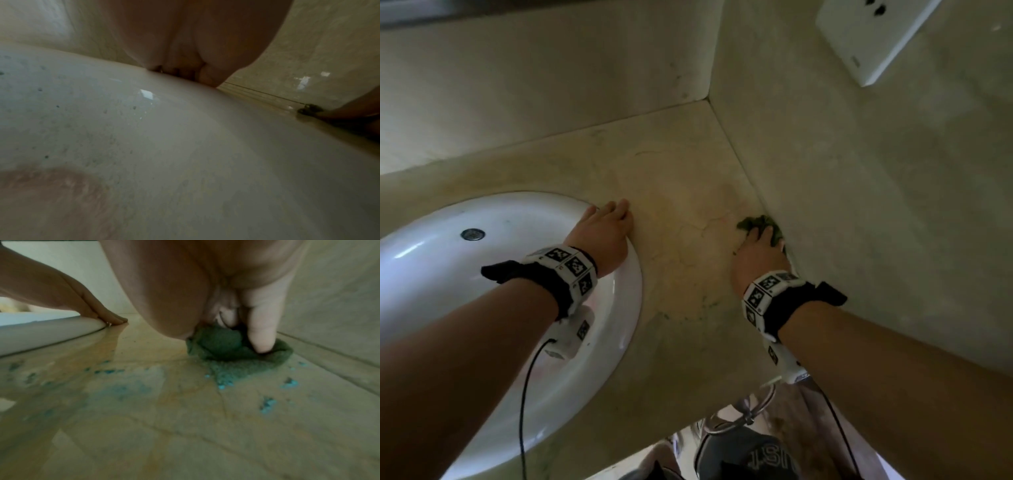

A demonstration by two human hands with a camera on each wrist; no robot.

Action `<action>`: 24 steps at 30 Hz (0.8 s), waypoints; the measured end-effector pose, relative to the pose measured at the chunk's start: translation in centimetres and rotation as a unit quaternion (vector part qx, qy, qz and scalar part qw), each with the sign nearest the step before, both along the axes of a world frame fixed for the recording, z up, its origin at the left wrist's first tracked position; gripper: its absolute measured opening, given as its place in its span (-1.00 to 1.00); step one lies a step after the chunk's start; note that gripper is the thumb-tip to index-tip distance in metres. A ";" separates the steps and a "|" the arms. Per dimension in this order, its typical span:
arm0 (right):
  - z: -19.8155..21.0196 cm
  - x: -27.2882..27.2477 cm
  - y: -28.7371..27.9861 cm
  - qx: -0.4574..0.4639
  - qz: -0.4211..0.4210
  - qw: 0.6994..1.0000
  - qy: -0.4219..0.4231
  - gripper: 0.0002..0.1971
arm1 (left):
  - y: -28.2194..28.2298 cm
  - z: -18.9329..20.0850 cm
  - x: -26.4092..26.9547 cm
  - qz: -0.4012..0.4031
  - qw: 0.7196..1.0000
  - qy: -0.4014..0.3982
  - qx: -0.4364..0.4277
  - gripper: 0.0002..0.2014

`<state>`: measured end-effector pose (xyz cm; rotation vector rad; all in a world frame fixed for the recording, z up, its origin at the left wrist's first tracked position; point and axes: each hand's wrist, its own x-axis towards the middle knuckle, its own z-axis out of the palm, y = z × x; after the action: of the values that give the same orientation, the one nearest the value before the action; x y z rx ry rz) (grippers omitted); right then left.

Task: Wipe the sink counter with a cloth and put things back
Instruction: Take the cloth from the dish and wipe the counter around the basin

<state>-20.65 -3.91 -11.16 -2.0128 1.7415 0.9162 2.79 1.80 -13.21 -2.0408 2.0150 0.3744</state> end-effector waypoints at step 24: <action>-2.3 -0.3 -4.1 -0.082 0.075 0.984 -0.135 -0.45 | 0.0 -0.4 0.2 -0.012 1.000 0.004 -0.022 -0.48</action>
<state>-20.96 -8.00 -13.47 -2.2775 1.5770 0.5219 2.98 1.85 -13.63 -2.0414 2.0685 0.3359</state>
